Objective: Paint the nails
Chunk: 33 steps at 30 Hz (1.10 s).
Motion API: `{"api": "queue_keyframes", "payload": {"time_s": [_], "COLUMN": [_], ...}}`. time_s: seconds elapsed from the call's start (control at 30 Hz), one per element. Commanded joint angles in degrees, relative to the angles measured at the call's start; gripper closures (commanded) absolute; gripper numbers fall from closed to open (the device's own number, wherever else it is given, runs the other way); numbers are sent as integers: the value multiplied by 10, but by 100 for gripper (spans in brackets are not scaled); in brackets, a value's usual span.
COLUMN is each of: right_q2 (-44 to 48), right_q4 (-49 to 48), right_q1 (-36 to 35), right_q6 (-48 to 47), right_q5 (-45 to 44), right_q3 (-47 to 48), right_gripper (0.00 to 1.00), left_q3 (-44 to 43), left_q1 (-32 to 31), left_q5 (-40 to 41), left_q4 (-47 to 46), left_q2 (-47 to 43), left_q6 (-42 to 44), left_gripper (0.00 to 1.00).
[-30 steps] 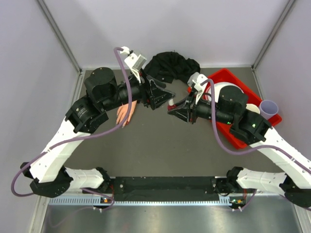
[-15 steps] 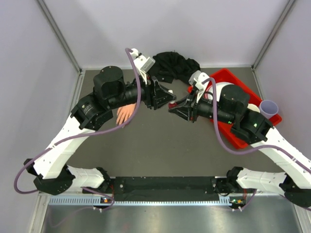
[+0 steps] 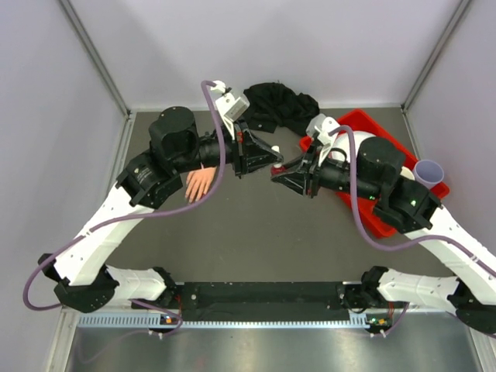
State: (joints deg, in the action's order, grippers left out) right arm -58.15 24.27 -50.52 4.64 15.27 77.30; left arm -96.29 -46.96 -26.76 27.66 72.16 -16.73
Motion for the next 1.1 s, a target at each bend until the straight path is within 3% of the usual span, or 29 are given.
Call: {"api": "queue_keyframes", "payload": {"time_s": [0.0,0.17,0.23,0.27,0.3,0.33,0.37,0.43,0.53,0.7,0.87,0.93,0.97,1.0,1.03,1.07], "right_q2": [35,54,60,59,56,54,51,43,27,-13,-38,-42,-41,-39,-37,-36], "right_q4": [-103,-191,-224,-239,-261,-272,-293,-316,-355,-429,-419,-412,-395,-380,-363,-319], "right_q1": [-3,-2,-4,-3,-2,-2,-3,-3,-3,-3,-2,-2,-2,-2,-2,-2], "right_q6": [25,69,89,96,104,121,131,157,186,243,244,237,231,222,196,180], "right_q5": [11,93,130,169,190,211,249,280,317,371,391,392,392,389,384,375], "right_q3": [-5,-23,-35,-34,-33,-31,-28,-24,-15,9,26,28,29,31,34,39], "right_gripper": [100,100,100,100,100,100,100,100,100,100,100,100,100,100,100,100], "left_q3": [52,148,199,211,221,232,234,239,230,206,192,184,182,182,185,187], "left_q1": [-6,-6,-6,-6,-6,-9,-10,-21,-51,-74,-72,-51,-39,-9,8,24], "left_q5": [-131,-315,-370,-439,-464,-489,-522,-548,-582,-596,-603,-600,-592,-584,-574,-561], "left_q4": [-85,-222,-353,-409,-458,-564,-614,-723,-732,-597,-584,-583,-582,-582,-580,-581], "left_q2": [-24,-58,-67,-65,-60,-55,-41,-28,-16,-17,-18,-19,-20,-23,-31,-36], "left_q6": [-8,-17,-61,-119,-154,-193,-273,-334,-355,-239,-220,-221,-223,-223,-223,-219], "left_gripper": [100,100,100,100,100,100,100,100,100,100,100,96,93,84,62,57]}}
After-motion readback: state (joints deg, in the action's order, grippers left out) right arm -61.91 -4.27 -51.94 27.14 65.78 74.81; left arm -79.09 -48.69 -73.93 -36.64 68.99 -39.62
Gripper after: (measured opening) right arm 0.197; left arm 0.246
